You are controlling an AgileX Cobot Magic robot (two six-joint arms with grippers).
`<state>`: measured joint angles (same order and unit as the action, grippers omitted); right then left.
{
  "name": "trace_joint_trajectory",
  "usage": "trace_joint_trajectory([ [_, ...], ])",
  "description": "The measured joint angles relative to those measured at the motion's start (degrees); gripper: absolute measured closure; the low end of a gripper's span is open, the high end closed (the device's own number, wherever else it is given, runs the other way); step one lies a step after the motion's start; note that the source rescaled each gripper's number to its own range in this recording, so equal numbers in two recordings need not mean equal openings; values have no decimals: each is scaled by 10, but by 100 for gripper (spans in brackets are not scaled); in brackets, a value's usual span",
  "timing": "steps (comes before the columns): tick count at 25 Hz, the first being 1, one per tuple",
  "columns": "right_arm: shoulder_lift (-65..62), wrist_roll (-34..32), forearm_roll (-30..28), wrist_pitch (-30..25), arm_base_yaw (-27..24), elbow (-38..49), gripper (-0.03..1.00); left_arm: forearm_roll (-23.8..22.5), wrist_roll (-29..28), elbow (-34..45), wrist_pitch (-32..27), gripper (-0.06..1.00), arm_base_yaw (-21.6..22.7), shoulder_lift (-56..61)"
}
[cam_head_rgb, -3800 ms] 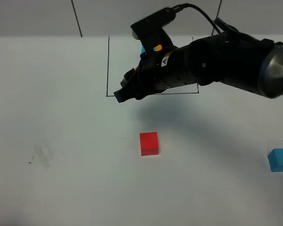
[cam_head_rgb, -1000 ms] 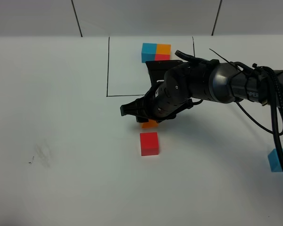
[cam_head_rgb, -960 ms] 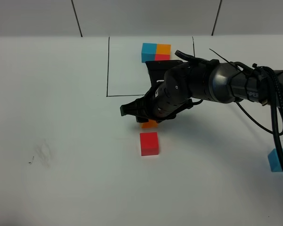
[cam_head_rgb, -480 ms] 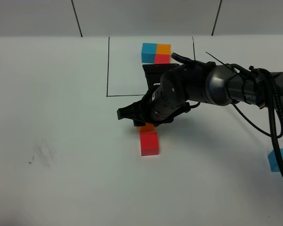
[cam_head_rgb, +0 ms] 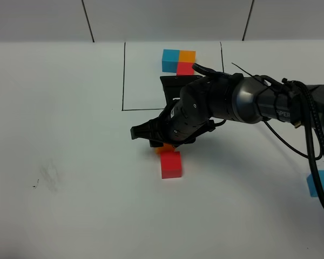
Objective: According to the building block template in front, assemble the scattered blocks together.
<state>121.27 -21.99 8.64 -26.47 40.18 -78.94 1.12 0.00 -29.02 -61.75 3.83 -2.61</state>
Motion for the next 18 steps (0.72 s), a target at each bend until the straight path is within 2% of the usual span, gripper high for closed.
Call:
trace_joint_trajectory([
  [18,17,-20,-1,16,0,11,54,0,0,0,0,94,0,0],
])
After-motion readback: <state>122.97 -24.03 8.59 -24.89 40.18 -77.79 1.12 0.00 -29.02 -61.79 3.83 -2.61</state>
